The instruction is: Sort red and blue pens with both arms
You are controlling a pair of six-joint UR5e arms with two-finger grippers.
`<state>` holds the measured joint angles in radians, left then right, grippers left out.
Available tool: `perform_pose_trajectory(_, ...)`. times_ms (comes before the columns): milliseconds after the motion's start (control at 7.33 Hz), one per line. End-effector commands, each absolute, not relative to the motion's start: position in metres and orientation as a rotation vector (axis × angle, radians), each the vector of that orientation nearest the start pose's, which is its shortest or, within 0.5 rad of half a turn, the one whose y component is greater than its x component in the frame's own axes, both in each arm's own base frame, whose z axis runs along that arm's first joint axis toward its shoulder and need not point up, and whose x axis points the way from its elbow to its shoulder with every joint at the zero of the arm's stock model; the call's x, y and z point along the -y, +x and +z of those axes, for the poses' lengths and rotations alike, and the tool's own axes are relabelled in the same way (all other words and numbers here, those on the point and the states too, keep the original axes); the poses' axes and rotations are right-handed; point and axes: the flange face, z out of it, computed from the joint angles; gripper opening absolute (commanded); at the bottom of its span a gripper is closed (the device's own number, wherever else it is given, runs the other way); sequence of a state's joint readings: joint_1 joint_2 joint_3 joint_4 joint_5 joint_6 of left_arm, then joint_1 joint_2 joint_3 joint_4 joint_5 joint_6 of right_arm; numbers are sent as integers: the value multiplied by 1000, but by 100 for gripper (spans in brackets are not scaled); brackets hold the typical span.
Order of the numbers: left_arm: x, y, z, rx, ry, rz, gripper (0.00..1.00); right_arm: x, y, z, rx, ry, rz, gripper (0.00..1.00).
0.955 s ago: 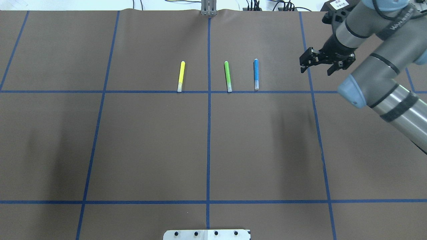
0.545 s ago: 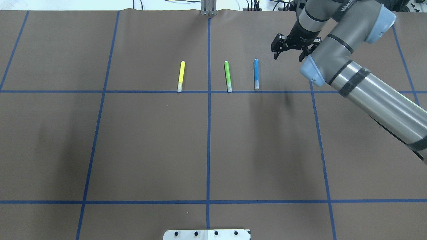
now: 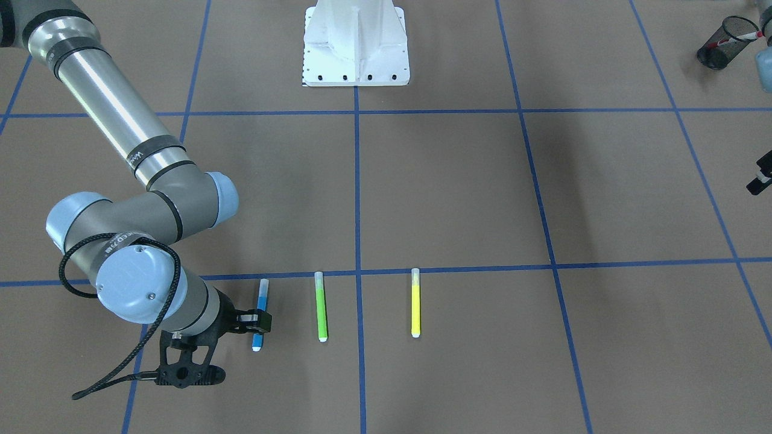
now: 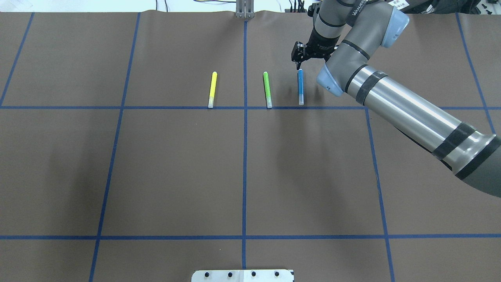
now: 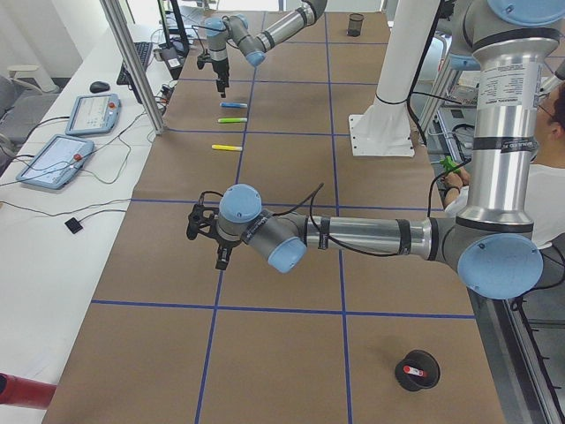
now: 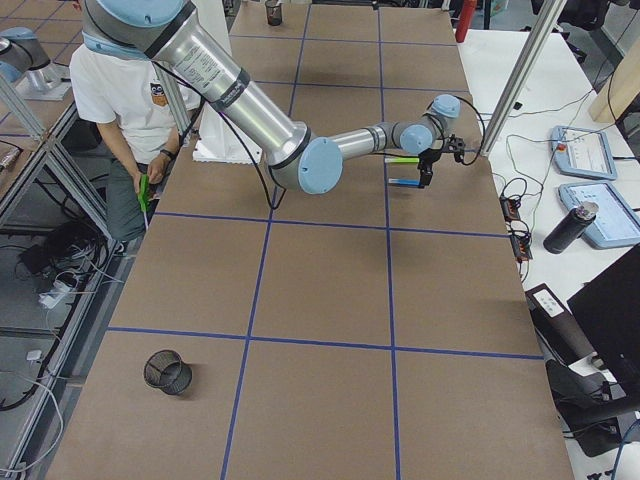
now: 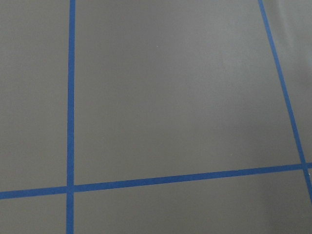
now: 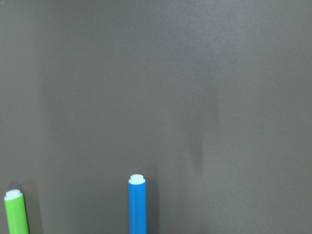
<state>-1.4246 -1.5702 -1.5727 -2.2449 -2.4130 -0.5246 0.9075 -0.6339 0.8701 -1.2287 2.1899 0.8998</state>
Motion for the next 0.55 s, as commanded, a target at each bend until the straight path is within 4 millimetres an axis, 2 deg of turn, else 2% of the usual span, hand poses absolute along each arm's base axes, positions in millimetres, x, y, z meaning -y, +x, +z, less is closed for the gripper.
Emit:
perform_pose_trajectory(0, 515, 18, 577, -968, 321, -63, 98, 710, -483, 349, 811, -49, 40, 79)
perform_pose_trajectory(136, 515, 17, 577, -967, 322, -63, 98, 708, -488, 353, 805, -58, 37, 72)
perform_pose_trajectory(409, 514, 15, 577, -966, 326, -65, 99, 709, -494, 351, 801, -60, 34, 66)
